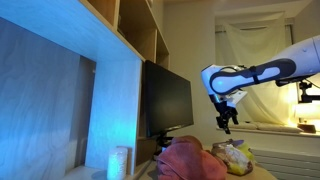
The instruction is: Remove the towel on the bag, move the bag to the left , pick up the small bottle and put it in the bag
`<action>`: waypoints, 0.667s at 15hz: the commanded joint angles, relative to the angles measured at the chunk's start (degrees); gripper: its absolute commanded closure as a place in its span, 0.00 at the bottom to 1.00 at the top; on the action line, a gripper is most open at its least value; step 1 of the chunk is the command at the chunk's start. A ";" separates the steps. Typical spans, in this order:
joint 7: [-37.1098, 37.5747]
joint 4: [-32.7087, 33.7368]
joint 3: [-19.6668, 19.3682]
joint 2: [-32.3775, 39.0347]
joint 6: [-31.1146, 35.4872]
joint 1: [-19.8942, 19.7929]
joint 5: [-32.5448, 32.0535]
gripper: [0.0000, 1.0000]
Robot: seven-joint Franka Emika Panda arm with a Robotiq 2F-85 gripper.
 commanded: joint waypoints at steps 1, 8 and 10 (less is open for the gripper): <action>-11.02 1.52 1.91 1.42 0.03 -1.09 0.76 0.00; -26.04 0.48 5.31 1.12 -4.91 -1.89 2.28 0.00; -29.36 0.29 6.05 0.99 -8.63 -1.79 2.70 0.00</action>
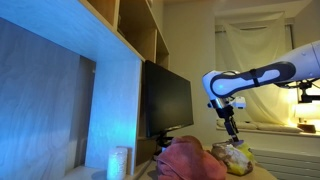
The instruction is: Remove the towel on the bag, move the bag to the left , pick up the small bottle and put it in the bag
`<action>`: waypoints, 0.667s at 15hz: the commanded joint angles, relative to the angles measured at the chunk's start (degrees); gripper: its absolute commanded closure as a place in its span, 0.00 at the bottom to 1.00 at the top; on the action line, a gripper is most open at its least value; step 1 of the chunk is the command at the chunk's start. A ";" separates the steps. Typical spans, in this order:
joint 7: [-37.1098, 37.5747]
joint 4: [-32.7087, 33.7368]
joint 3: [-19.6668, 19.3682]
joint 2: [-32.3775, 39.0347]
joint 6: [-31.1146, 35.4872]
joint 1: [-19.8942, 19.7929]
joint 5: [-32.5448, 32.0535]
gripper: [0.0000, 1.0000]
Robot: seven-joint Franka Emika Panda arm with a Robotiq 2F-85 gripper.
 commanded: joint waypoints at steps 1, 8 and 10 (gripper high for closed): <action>-7.24 0.10 1.79 -0.57 -7.73 -0.12 1.78 0.00; -5.62 -1.04 1.87 -0.87 -10.77 0.24 1.74 0.00; -5.51 -0.84 1.86 -0.87 -10.78 0.17 1.75 0.00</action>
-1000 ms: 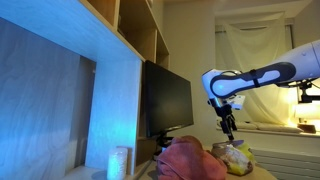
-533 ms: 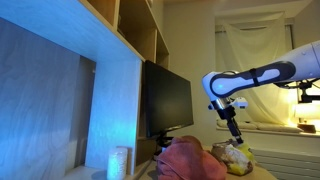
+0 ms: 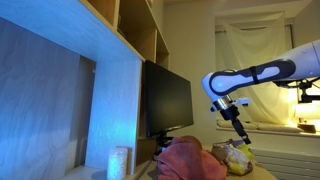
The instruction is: Remove the towel on the bag, move the bag to the left , pick up the small bottle and put it in the bag
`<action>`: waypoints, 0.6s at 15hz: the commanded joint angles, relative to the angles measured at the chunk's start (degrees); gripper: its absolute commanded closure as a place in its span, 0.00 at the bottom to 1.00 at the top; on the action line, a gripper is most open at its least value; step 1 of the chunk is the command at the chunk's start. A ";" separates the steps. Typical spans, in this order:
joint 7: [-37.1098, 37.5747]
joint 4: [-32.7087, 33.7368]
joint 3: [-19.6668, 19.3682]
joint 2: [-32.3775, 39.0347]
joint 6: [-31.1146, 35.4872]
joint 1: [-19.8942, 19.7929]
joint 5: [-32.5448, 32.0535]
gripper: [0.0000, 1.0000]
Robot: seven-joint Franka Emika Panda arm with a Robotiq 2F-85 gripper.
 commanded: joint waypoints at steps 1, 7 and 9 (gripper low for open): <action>0.07 -1.45 -0.35 -0.83 0.56 0.13 0.34 0.00; -6.50 1.01 1.41 1.88 3.28 1.61 0.85 0.00; -8.94 0.65 2.48 2.11 5.03 2.57 1.11 0.00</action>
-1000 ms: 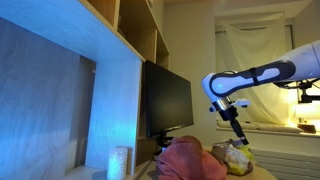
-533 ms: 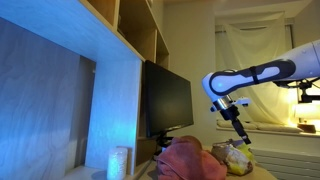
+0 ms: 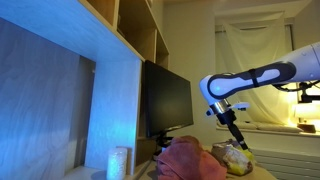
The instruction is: Remove the towel on the bag, move the bag to the left , pick up the small bottle and put it in the bag
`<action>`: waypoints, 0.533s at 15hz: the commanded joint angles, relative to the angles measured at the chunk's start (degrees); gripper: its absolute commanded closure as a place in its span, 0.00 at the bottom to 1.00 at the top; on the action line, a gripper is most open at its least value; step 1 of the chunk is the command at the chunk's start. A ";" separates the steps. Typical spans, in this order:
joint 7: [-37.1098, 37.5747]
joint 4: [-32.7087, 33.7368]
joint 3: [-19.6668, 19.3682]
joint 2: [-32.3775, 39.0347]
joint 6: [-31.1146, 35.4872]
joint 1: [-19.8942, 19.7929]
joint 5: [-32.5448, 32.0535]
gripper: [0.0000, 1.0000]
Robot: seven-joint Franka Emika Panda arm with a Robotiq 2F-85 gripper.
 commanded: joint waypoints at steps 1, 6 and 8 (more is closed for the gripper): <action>-4.35 1.16 1.07 1.06 2.59 1.95 0.99 0.00; -4.69 1.27 1.05 2.04 5.50 4.42 0.70 0.00; -0.51 1.73 0.63 2.75 8.39 4.60 0.89 0.00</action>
